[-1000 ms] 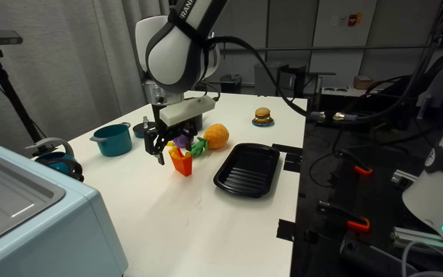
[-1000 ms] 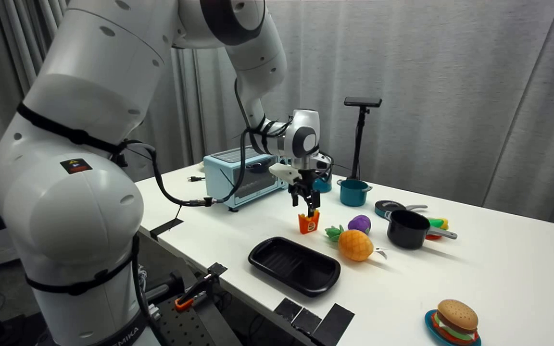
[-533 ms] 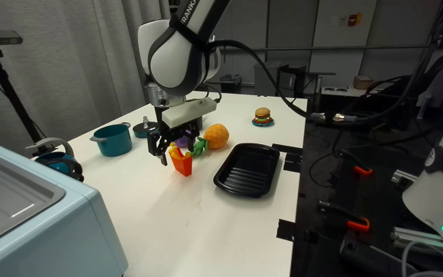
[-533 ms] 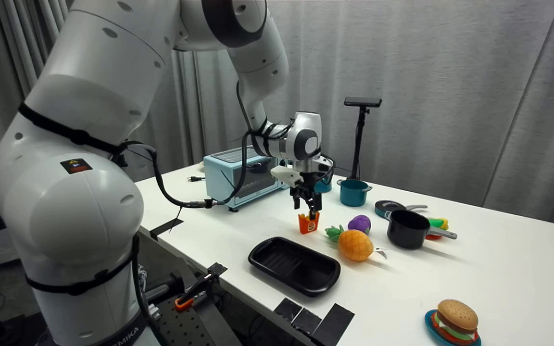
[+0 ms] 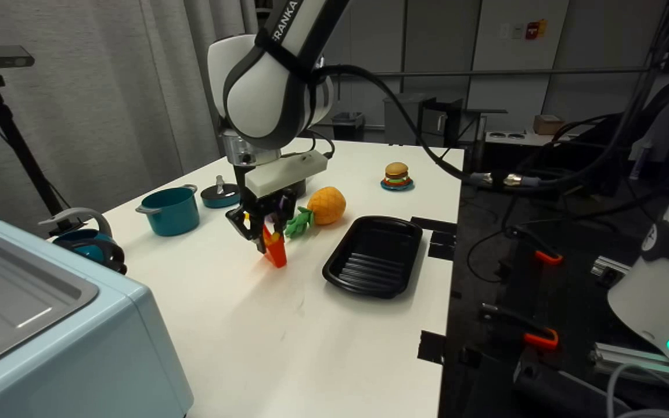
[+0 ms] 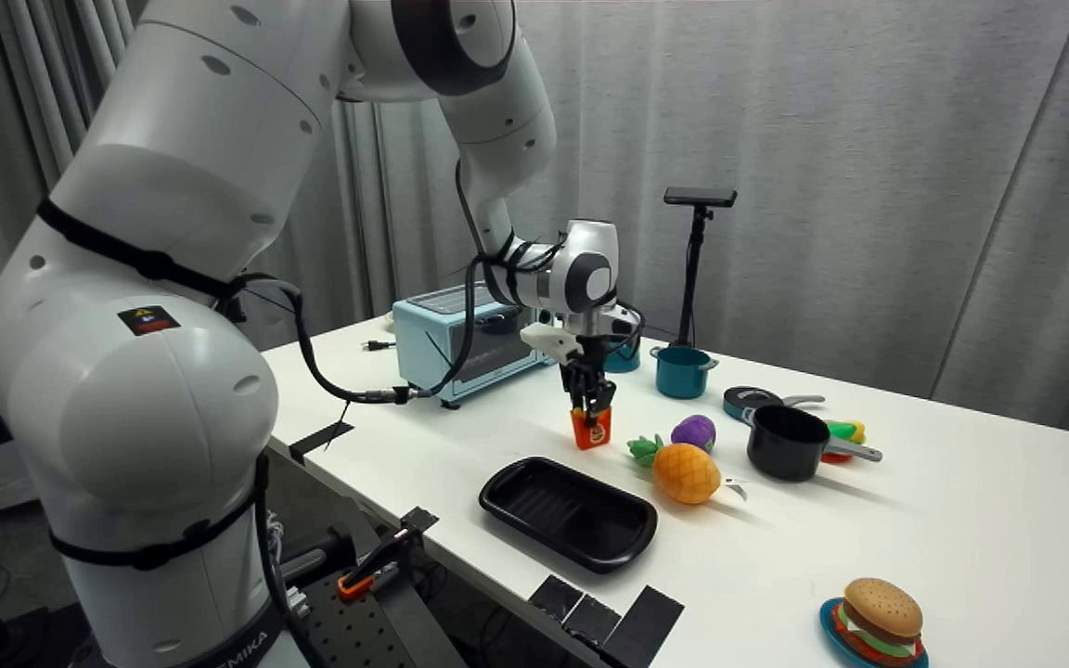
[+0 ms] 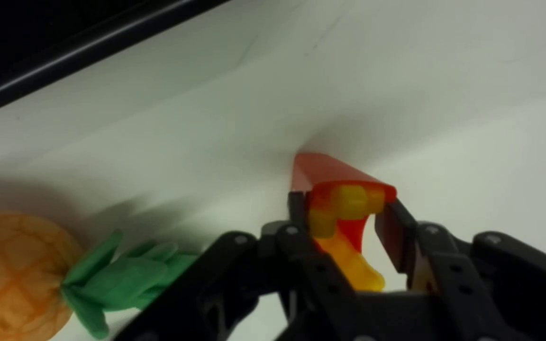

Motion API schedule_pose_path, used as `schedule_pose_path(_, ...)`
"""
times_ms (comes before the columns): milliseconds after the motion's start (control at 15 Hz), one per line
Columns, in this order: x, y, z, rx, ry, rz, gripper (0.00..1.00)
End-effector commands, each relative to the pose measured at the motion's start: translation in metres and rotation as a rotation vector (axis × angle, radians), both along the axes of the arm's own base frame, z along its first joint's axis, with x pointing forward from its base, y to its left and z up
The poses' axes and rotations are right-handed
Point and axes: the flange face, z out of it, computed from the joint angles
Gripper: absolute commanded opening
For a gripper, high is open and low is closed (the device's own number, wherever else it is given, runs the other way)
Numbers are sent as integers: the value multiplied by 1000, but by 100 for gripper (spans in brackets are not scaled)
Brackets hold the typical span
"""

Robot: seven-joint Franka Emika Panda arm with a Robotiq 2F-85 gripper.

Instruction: Remove three yellow objects from the orange bowl

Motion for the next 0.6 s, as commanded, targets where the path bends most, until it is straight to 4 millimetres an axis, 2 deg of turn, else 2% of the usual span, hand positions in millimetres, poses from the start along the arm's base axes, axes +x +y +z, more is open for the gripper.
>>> schedule_pose_path(0, 5, 4, 2, 7, -29, -13, 12)
schedule_pose_path(67, 6, 4, 3, 8, -30, -13, 8)
schedule_pose_path(267, 5, 6, 5, 8, -31, -8, 8)
schedule_pose_path(333, 5, 6, 4, 6, -29, -6, 43)
schedule_pose_path(400, 5, 7, 4, 6, -29, -6, 57)
schedule_pose_path(533, 5, 8, 4, 5, -28, -1, 70)
